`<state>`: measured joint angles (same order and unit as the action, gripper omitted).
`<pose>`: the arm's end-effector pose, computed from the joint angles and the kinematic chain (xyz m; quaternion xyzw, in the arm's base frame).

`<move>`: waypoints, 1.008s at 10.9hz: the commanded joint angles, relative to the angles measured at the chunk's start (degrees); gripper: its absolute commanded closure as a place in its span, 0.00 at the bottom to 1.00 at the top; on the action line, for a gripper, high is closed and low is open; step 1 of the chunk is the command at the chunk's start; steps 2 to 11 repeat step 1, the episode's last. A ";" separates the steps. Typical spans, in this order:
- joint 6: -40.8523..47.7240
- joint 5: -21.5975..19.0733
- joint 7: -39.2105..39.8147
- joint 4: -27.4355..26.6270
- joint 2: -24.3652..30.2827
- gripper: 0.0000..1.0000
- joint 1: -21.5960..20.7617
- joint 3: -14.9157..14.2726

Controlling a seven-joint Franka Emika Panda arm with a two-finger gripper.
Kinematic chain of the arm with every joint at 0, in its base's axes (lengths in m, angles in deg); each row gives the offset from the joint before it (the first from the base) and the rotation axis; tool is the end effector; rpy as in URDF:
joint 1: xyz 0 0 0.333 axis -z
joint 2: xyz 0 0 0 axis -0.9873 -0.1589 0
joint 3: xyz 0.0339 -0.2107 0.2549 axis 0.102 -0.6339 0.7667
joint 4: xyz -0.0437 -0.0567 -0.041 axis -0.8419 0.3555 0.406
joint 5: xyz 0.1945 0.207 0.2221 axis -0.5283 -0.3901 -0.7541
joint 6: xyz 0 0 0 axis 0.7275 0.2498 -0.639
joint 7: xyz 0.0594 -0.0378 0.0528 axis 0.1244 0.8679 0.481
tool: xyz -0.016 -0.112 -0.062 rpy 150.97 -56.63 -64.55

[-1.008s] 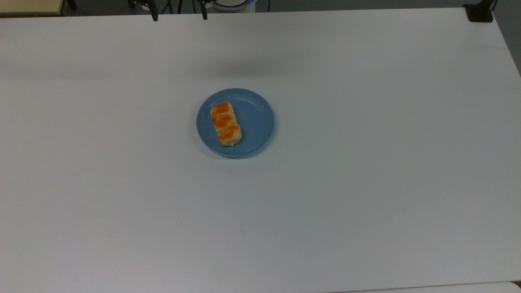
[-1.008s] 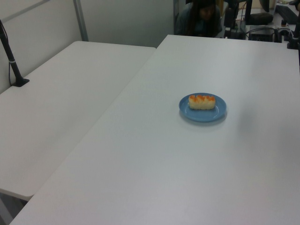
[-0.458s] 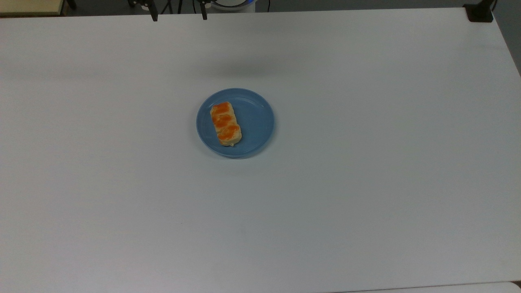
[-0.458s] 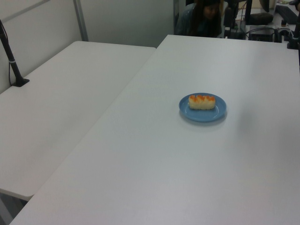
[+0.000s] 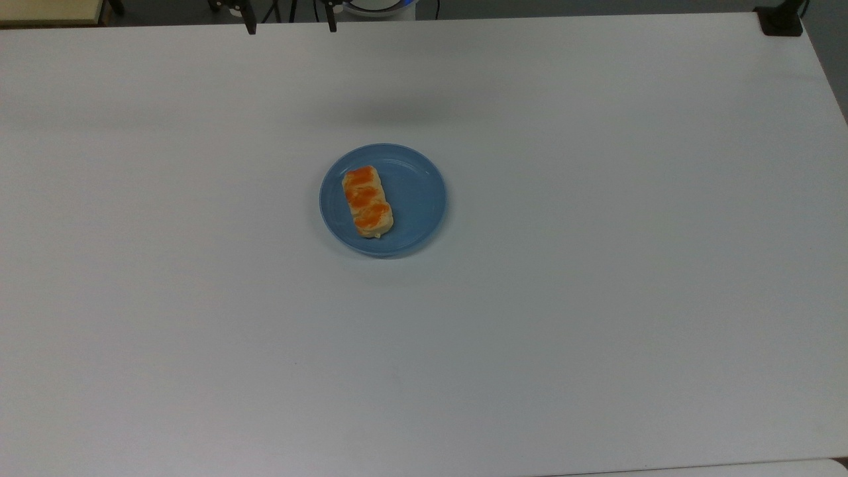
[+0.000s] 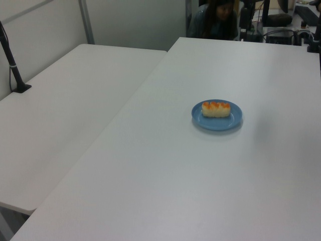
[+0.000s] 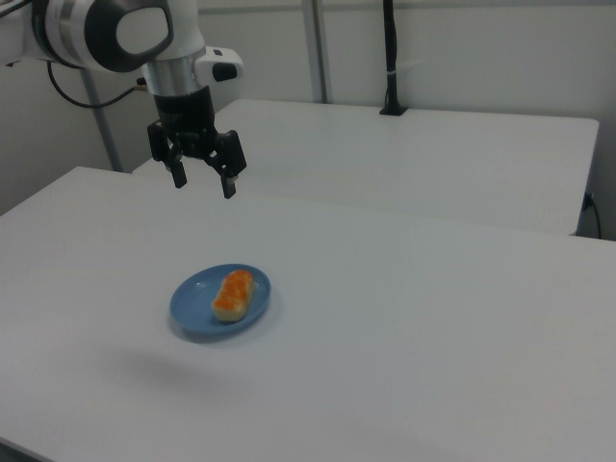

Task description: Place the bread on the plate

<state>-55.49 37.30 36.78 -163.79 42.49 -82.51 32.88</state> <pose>0.5133 -0.0409 0.6007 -0.9995 -0.0256 -0.0145 0.0110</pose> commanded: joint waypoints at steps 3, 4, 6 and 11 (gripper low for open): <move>-0.31 -1.13 1.07 0.52 -0.35 0.00 0.16 -0.08; -0.31 -1.13 1.07 0.52 -0.35 0.00 0.16 -0.08; -0.31 -1.13 1.07 0.52 -0.35 0.00 0.16 -0.08; -0.31 -1.13 1.07 0.52 -0.35 0.00 0.16 -0.08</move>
